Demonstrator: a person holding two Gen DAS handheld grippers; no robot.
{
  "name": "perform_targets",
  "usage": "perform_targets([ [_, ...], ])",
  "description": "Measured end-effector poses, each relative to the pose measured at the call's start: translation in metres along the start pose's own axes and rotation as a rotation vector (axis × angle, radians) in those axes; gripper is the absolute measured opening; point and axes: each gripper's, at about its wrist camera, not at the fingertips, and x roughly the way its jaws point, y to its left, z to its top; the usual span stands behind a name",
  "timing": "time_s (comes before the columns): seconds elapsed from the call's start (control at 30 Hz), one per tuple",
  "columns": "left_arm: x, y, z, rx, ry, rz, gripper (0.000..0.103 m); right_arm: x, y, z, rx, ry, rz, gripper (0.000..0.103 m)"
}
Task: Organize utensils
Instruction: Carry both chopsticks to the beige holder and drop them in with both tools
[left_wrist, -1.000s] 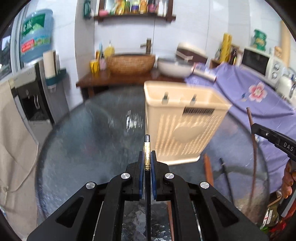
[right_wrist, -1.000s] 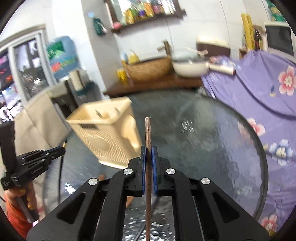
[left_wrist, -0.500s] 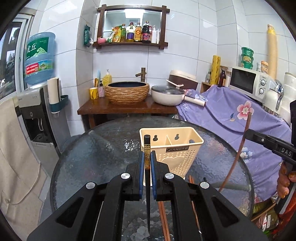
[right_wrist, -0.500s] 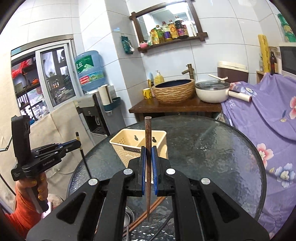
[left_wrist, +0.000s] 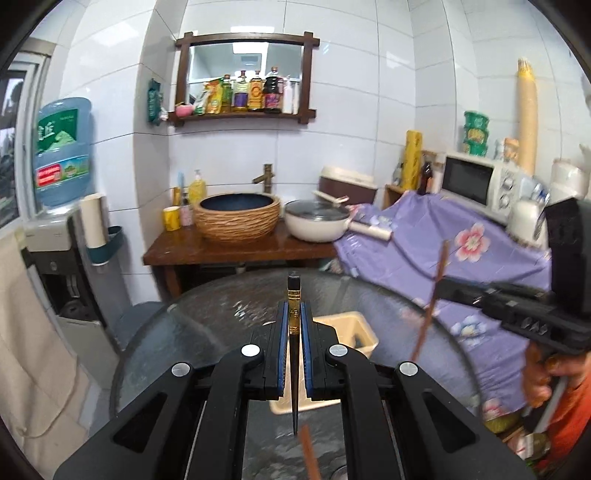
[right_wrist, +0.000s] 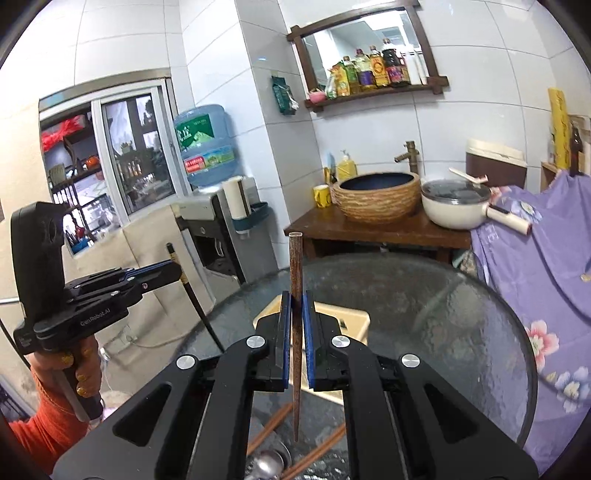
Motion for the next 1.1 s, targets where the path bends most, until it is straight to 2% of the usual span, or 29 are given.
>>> perform_targets([
  [0.1,-0.004,0.000,0.032,-0.009,-0.031,-0.018,0.007,-0.003,0.003,0.028,-0.001,-0.029,0.006,0.007],
  [0.23,0.000,-0.002,0.071,-0.013,-0.076,0.007,0.007,-0.005,0.007,0.069,-0.007,-0.079,-0.007,0.007],
  [0.4,0.021,-0.004,0.086,-0.044,-0.086,0.032,0.007,0.011,0.010,0.090,-0.056,-0.120,-0.097,0.007],
  [0.53,0.048,-0.003,0.075,-0.056,-0.067,0.069,0.007,0.041,0.000,0.078,-0.051,-0.112,-0.147,0.007],
  [0.67,0.080,0.000,0.046,-0.058,-0.006,0.106,0.007,0.073,-0.013,0.053,-0.021,-0.046,-0.165,0.007],
  [0.93,0.120,0.014,-0.006,-0.104,0.132,0.091,0.007,0.118,-0.031,0.005,0.022,0.085,-0.178,0.007],
  [1.1,0.127,0.015,-0.017,-0.089,0.149,0.102,0.007,0.126,-0.036,-0.004,0.033,0.109,-0.192,0.007],
])
